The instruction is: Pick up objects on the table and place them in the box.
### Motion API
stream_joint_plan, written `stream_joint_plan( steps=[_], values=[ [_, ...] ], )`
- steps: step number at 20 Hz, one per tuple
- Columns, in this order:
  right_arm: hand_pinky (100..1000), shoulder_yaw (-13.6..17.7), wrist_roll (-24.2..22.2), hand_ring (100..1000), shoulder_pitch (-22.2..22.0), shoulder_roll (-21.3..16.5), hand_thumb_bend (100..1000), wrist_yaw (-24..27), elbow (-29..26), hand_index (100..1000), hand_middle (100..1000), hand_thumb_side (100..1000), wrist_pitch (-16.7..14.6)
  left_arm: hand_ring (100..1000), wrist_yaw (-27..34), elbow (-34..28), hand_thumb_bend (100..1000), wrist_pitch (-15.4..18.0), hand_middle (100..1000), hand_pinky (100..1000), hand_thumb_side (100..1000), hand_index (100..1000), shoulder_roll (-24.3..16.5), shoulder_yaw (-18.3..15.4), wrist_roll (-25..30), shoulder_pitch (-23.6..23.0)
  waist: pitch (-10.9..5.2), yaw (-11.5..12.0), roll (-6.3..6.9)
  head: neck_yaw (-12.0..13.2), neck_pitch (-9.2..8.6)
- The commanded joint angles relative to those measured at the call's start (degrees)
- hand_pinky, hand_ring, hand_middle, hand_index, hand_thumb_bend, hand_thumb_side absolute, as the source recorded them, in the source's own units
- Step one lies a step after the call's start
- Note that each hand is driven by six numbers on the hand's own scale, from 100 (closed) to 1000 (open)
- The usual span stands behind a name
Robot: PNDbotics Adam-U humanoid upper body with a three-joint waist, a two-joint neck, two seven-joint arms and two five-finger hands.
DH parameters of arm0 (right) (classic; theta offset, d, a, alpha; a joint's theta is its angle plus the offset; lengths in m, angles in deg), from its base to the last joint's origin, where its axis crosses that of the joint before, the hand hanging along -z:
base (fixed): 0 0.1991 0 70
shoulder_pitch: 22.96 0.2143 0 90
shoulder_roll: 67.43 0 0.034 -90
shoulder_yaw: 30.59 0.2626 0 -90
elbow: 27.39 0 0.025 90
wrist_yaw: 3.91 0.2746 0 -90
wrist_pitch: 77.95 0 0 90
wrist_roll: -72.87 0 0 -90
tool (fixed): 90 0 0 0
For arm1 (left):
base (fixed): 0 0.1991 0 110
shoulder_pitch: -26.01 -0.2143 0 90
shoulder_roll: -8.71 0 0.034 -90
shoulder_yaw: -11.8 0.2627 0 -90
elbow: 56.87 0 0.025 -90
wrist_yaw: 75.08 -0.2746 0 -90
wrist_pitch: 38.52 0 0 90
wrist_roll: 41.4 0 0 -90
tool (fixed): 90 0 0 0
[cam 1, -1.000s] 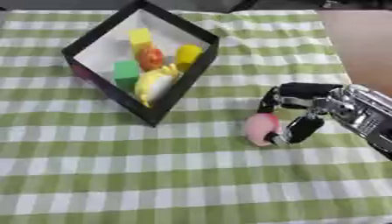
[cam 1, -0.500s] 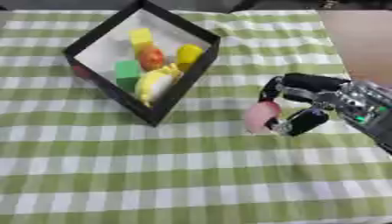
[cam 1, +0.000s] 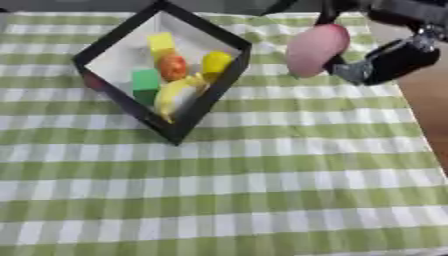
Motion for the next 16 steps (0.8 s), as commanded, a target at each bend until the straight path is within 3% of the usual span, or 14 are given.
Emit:
stream_joint_plan(
  steps=[1,4,9,12,16],
  values=[
    [785,-0.8,-3.7,675,6.7,2.7,100,-0.9,1.2,620,526,100,2.5,794,0.2,-1.1,264,0.2,797,829,592,773,-1.7,-0.5,0.2,0.6,-2.12,0.3,-0.76,-0.9,-0.62],
    [787,-4.3,-7.1,679,15.1,9.0,151,-5.7,9.2,619,528,100,1.9,791,0.3,-1.1,265,0.9,793,827,581,771,-1.9,-0.5,0.3,1.0,-2.57,0.9,-0.71,-1.4,-0.52],
    [789,-9.7,-9.5,683,24.7,19.2,214,-15.6,26.1,618,531,100,-4.8,792,0.4,-1.1,271,1.9,794,826,572,771,-1.9,-0.4,0.2,1.8,-2.54,2.1,-0.85,-2.3,-0.58],
    [788,-10.6,-8.6,681,27.2,24.2,203,-20.3,34.3,618,531,100,-8.8,791,0.4,-1.1,272,2.5,792,826,566,770,-2.0,-0.2,0.3,2.6,-2.27,2.9,-0.99,-2.6,-0.67],
    [784,-9.7,-6.0,677,27.0,30.3,178,-25.2,43.4,618,529,100,-11.4,791,0.7,-1.1,273,2.7,791,826,567,770,-1.7,0.2,0.7,3.7,-1.79,4.0,-0.81,-3.2,-0.97]
  ],
)
